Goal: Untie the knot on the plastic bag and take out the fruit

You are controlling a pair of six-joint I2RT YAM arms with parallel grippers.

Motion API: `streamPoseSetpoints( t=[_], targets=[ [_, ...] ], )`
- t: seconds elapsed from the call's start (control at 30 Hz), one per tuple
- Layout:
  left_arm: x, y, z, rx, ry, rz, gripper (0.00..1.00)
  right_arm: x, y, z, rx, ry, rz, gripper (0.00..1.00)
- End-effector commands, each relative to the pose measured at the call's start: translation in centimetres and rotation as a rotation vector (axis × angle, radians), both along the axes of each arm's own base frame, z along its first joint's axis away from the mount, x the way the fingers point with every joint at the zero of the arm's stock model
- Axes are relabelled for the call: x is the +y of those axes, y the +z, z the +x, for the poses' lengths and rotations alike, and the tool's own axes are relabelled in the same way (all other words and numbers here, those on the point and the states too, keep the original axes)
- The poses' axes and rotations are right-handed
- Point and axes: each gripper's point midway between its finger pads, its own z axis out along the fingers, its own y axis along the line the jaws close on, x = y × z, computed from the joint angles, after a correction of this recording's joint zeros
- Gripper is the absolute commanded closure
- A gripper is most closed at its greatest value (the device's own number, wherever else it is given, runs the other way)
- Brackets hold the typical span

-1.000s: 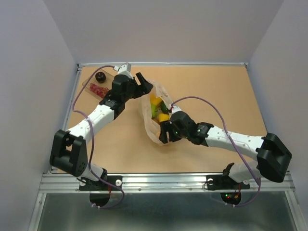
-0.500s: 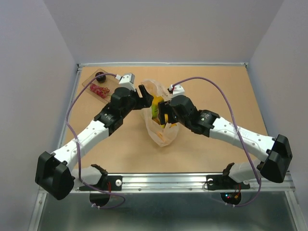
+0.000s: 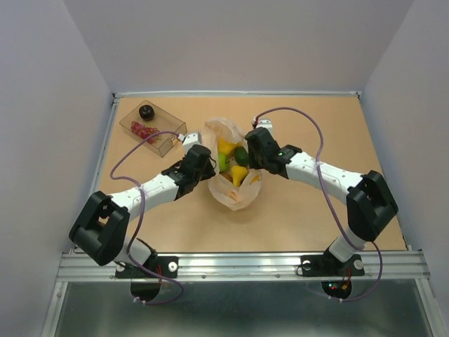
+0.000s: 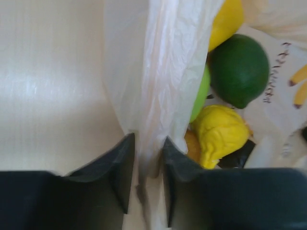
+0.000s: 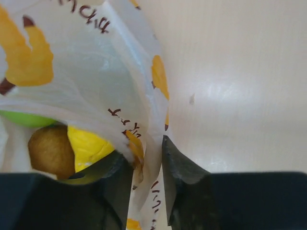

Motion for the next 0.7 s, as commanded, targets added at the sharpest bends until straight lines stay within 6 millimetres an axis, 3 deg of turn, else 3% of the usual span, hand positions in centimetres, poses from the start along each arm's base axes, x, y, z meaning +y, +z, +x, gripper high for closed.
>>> streamPoseSetpoints(
  t=[0.0,0.07,0.2,0.23,0.27,0.3,0.33,0.47,0.5,0.67],
  targets=[
    [2.1,-1.7,-1.1,0.016,0.106,0.003,0.76,-2.6,2.3,1.5,-0.079,-0.112,0.056,0.68],
    [3.5,-2.3,-1.8,0.024,0.155,0.019,0.96,-3.1,2.4,1.4,-0.078,-0.125,0.065,0.78],
    [4.9,-1.9,-2.8,0.011,0.17,0.024,0.95,-2.0,2.0,0.4,-0.036,-0.069,0.118,0.79],
    [4.6,-1.6,-2.8,0.013,0.149,0.018,0.91,-1.6,1.8,0.2,-0.028,-0.047,0.126,0.76],
    [4.3,-1.1,-2.8,0.007,0.131,0.013,0.76,-1.3,1.9,0.1,-0.023,-0.028,0.136,0.71],
    [3.6,0.3,-2.6,-0.015,0.097,-0.007,0.68,-0.7,2.2,-0.2,-0.016,0.015,0.152,0.59],
    [3.2,1.1,-2.5,-0.03,0.079,-0.018,0.51,-0.4,2.5,-0.4,-0.017,0.034,0.16,0.54],
    [1.4,5.8,-2.3,-0.139,-0.015,-0.035,0.3,0.2,4.2,-1.2,-0.036,0.101,0.196,0.33],
    [1.0,7.6,-2.1,-0.177,-0.033,-0.051,0.29,0.5,4.5,-1.5,-0.033,0.117,0.208,0.3],
    [-0.3,10.3,-1.6,-0.243,-0.125,-0.006,0.29,0.3,4.7,-2.5,-0.027,0.125,0.237,0.25]
  ],
)
